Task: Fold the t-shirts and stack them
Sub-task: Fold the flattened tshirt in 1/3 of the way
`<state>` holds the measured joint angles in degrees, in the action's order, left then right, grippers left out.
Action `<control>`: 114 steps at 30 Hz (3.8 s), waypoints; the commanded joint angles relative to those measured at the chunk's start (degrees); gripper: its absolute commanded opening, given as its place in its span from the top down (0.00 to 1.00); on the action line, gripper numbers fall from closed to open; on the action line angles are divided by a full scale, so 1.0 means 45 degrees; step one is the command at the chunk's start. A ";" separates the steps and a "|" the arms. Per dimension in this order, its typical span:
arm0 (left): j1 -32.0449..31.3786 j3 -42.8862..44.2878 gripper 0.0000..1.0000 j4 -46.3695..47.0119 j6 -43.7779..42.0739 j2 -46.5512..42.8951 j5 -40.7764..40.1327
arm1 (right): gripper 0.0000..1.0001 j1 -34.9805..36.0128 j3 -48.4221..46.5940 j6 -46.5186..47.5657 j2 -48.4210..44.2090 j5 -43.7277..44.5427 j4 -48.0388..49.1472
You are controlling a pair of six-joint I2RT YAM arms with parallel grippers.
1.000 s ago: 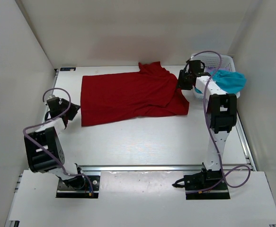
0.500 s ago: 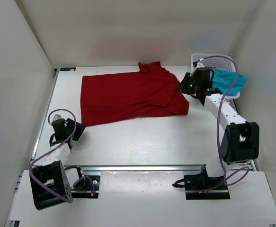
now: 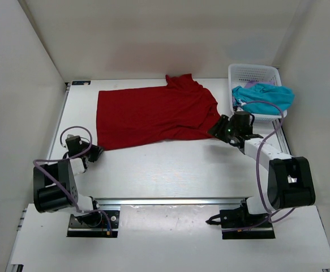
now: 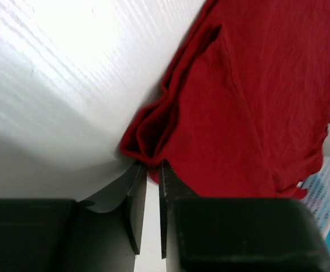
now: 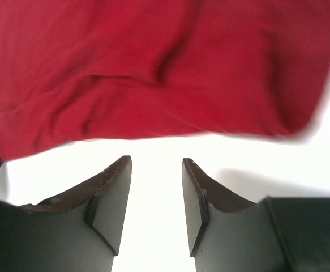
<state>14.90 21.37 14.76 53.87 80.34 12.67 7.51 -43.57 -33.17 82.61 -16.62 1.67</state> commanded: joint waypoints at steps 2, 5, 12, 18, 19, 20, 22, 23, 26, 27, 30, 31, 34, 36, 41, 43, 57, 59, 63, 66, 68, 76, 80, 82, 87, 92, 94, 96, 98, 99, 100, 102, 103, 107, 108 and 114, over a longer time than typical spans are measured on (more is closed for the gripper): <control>0.0206 0.0660 0.89 0.0781 0.0374 0.0993 0.0212 | 0.60 -0.1197 0.1203 -0.0697 -0.0740 0.1289 0.1347; 0.0244 0.1091 1.00 0.0645 0.0082 0.1211 0.0271 | 0.61 -0.1648 0.1266 -0.0792 -0.0254 0.1389 0.1308; 0.0109 0.1150 1.00 0.1016 0.0295 0.1385 0.0291 | 0.61 -0.2272 0.0739 -0.0461 0.1307 0.1060 0.1405; 0.0088 0.1209 1.00 0.0841 0.0081 0.1406 0.0096 | 0.67 -0.2391 0.0250 -0.0248 0.1702 0.0958 0.1563; 0.0011 0.1190 1.00 0.0898 0.0042 0.1406 0.0018 | 0.66 -0.2314 0.0172 -0.0053 0.1624 0.1133 0.1369; -0.0048 0.1190 1.00 0.0899 0.0003 0.1425 -0.0002 | 0.65 -0.2255 0.0190 0.0026 0.1546 0.1193 0.1135; -0.0048 0.1169 1.00 0.0899 0.0022 0.1464 0.0037 | 0.64 -0.2157 0.0249 0.0241 0.1332 0.1427 0.1249; -0.0068 0.1189 1.00 0.0841 0.0022 0.1503 0.0018 | 0.65 -0.2137 0.0326 0.0280 0.1233 0.1622 0.1230; -0.0008 0.1268 1.00 0.0762 -0.0056 0.1562 -0.0022 | 0.60 -0.2079 0.0250 0.0554 0.1056 0.1586 0.1484; 0.0068 0.1268 1.00 0.0820 -0.0056 0.1600 -0.0002 | 0.58 -0.2195 0.0036 0.0651 0.1269 0.1256 0.1484; -0.0048 0.1268 1.00 0.0723 -0.0037 0.1620 0.0018 | 0.58 -0.2390 -0.0861 0.0613 0.2149 -0.0130 0.1309; -0.0048 0.1345 1.00 0.0684 -0.0133 0.1582 0.0114 | 0.58 -0.2391 -0.1096 0.0710 0.2460 -0.0598 0.1211; -0.0048 0.1365 1.00 0.0606 -0.0174 0.1465 0.0036 | 0.58 -0.2235 -0.1371 0.0827 0.2930 -0.0991 0.1327; 0.0009 0.1385 1.00 0.0586 -0.0232 0.1348 0.0056 | 0.59 -0.2080 -0.1429 0.0847 0.2952 -0.0994 0.1386; -0.0029 0.1385 1.00 0.0625 -0.0174 0.1406 0.0037 | 0.67 -0.2508 -0.1587 0.0652 0.3321 -0.0506 0.1133; -0.0048 0.1327 1.00 0.0702 -0.0154 0.1444 0.0135 | 0.72 -0.2586 -0.1450 0.0633 0.3477 -0.0506 0.1171; 0.0945 0.1736 1.00 -0.1088 -0.0875 0.1212 0.0388 | 1.00 -0.2568 0.0893 -0.0657 0.1491 0.0879 0.0373; 0.1394 0.1931 1.00 -0.1831 -0.1519 0.0823 0.0427 | 1.00 -0.2411 0.1787 -0.0948 0.0808 0.1076 0.0157; 0.1806 0.1971 1.00 -0.3042 -0.2106 -0.0466 0.0660 | 1.00 -0.3171 0.3449 -0.1106 -0.1729 0.0569 -0.0290; 0.1729 0.1369 1.00 -0.3981 -0.2750 -0.1655 0.0623 | 1.00 -0.3231 0.4076 -0.0658 -0.3468 0.0665 -0.1499; 0.1359 0.0626 1.00 -0.4374 -0.3276 -0.2634 0.0215 | 0.99 -0.3387 0.4875 -0.0462 -0.4642 0.0550 -0.2069; 0.1631 -0.0685 1.00 -0.7456 -0.4880 -0.5429 -0.0314 | 1.00 -0.3370 0.6265 -0.1027 -0.8803 0.0138 -0.5076; 0.1591 -0.0471 0.88 -0.7773 -0.4686 -0.6054 0.0171 | 0.87 -0.3524 0.5839 -0.0951 -0.9100 0.0370 -0.5430; 0.1244 0.0856 0.27 -0.8280 -0.5076 -0.6386 -0.0369 | 0.41 -0.3232 0.3673 0.0356 -0.8905 0.0899 -0.6053; -0.0182 0.1443 0.32 -0.7170 -0.5095 -0.6974 -0.0726 | 0.51 -0.1226 0.2125 0.1024 -0.7620 0.1152 -0.5492; -0.3105 0.0859 0.64 -0.5765 -0.4608 -0.6799 -0.1017 | 0.98 0.1432 0.1988 0.1004 -0.5240 0.1059 -0.3696; -0.5178 0.0682 0.63 -0.4847 -0.4005 -0.6370 -0.1892 | 0.95 0.1866 0.1890 0.0945 -0.3949 0.0998 -0.3030; -0.7538 0.0837 0.63 -0.4377 -0.3768 -0.5455 -0.2481 | 0.78 0.2121 0.1928 0.0809 -0.3283 0.1096 -0.2250; -0.8578 0.0955 0.63 -0.3716 -0.3592 -0.4713 -0.2425 | 0.67 0.1966 0.1851 0.0886 -0.2775 0.1096 -0.1839; -0.8912 0.0994 0.63 -0.3421 -0.3475 -0.4244 -0.2269 | 0.61 0.1868 0.1793 0.0886 -0.2520 0.0999 -0.1701; -0.8974 0.1014 0.63 -0.3089 -0.3436 -0.4007 -0.1920 | 0.59 0.1789 0.1869 0.0906 -0.2344 0.0921 -0.1545; -0.9110 0.0917 0.63 -0.2483 -0.3454 -0.3479 -0.1761 | 0.55 0.1672 0.2006 0.0750 -0.1914 0.0765 -0.1213; -0.9034 0.0800 0.63 -0.2384 -0.3397 -0.3400 -0.1779 | 0.55 0.1652 0.2026 0.0692 -0.1815 0.0629 -0.1192; -0.8702 0.0488 0.63 -0.1974 -0.3475 -0.3107 -0.1507 | 0.60 0.1438 0.2164 0.0378 -0.1072 0.0258 -0.0508; -0.8507 0.0371 0.63 -0.1856 -0.3494 -0.3145 -0.1429 | 0.62 0.1379 0.2124 0.0398 -0.0782 0.0218 -0.0450; -0.7920 -0.0216 0.62 -0.1388 -0.3436 -0.3146 -0.0941 | 0.65 0.1262 0.1890 0.0261 -0.0175 -0.0406 -0.0450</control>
<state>-21.61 21.71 5.28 38.00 66.70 6.44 13.98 -34.13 -31.53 81.10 -16.36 -3.44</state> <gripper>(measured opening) 0.376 0.348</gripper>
